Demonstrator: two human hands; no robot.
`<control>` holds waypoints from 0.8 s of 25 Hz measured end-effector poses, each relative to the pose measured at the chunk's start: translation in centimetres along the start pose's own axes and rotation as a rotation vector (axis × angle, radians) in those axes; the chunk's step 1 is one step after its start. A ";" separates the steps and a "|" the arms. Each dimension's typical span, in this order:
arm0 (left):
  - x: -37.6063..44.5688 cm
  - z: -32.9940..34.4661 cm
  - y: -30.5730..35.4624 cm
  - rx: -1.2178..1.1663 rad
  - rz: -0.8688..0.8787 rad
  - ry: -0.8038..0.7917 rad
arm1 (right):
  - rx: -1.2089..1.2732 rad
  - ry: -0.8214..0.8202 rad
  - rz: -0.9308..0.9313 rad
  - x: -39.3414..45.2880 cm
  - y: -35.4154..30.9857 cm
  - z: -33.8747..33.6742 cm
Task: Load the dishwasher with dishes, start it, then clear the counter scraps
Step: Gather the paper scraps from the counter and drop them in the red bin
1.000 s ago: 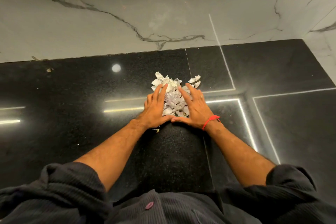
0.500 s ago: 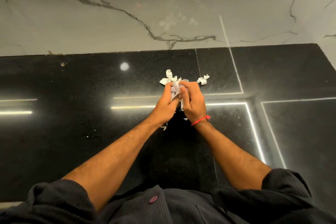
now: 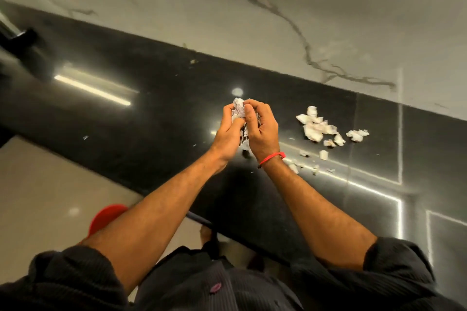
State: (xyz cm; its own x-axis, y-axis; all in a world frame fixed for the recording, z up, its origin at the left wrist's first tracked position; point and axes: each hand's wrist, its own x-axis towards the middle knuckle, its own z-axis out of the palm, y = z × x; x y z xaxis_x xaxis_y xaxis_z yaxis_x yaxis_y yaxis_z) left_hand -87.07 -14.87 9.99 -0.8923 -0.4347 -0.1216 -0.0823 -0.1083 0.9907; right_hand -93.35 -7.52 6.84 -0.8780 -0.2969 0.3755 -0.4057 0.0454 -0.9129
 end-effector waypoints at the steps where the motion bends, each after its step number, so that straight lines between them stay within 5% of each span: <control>1: -0.6 -2.3 0.0 -0.011 -0.005 0.069 | 0.027 -0.058 0.008 -0.5 -0.7 2.5; 12: -9.1 -27.9 -3.6 -0.205 -0.015 0.546 | 0.103 -0.506 0.017 -10.3 -7.5 27.6; 20: -17.6 -47.5 -15.3 -0.342 -0.179 0.756 | -0.004 -0.802 0.185 -24.3 -4.9 47.3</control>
State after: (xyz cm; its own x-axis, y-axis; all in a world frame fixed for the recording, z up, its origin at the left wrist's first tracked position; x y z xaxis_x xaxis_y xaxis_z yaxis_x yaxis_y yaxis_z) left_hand -48.99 -48.00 -5.91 -0.3324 -0.8527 -0.4031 0.0533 -0.4437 0.8946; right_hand -57.99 -45.64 -5.36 -0.4829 -0.8756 -0.0112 -0.2746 0.1635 -0.9475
